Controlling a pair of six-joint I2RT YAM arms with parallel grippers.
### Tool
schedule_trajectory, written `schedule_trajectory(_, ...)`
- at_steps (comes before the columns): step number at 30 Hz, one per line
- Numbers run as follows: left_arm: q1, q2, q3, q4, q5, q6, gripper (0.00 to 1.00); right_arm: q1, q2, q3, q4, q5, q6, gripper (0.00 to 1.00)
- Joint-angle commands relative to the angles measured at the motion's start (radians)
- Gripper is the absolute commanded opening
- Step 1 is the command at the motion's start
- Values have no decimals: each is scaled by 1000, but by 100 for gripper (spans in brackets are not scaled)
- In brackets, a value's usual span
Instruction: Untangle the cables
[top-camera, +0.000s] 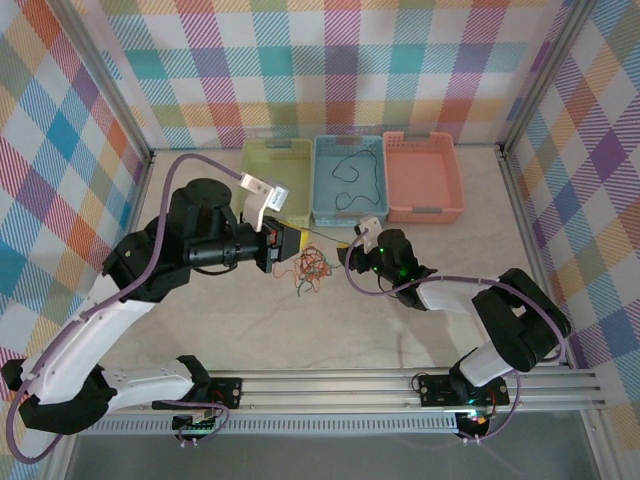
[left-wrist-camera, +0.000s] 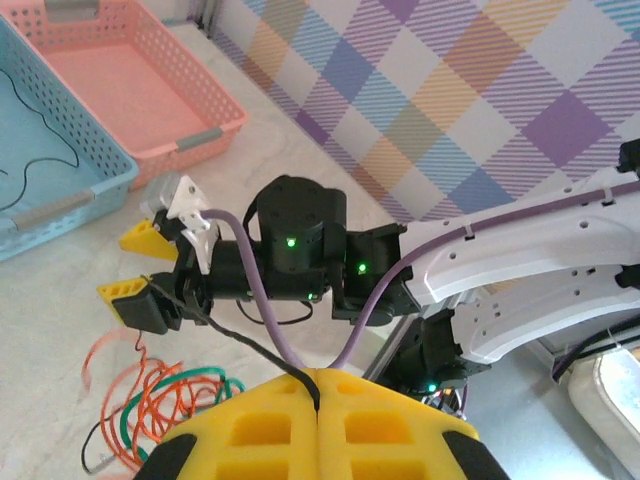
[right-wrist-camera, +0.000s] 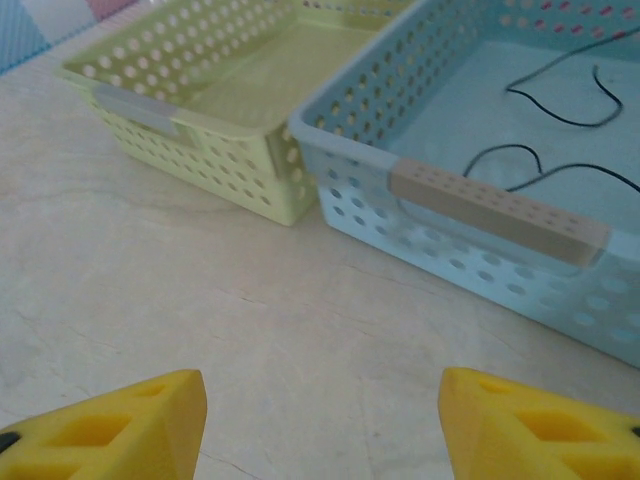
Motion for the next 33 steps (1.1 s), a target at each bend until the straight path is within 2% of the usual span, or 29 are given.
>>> schedule_trajectory(1,10,-44,51,-1,-31,38,0,-8,-3,24,-74,76,-13,64)
schedule_trajectory(11,16,-50,45,-23,-69,58,0,-17,-8,26,-99,125,-2,64)
schedule_trajectory(15,21,-51,36,-24,-74,60,0,-27,-4,30,-117,136,15,61)
schedule_trajectory(30,29,-108,65,-97,-118,82,0,-73,-21,29,-181,208,103,32)
schedule_trajectory(33,29,-131,51,-99,-123,81,0,-86,-28,17,-175,209,118,30)
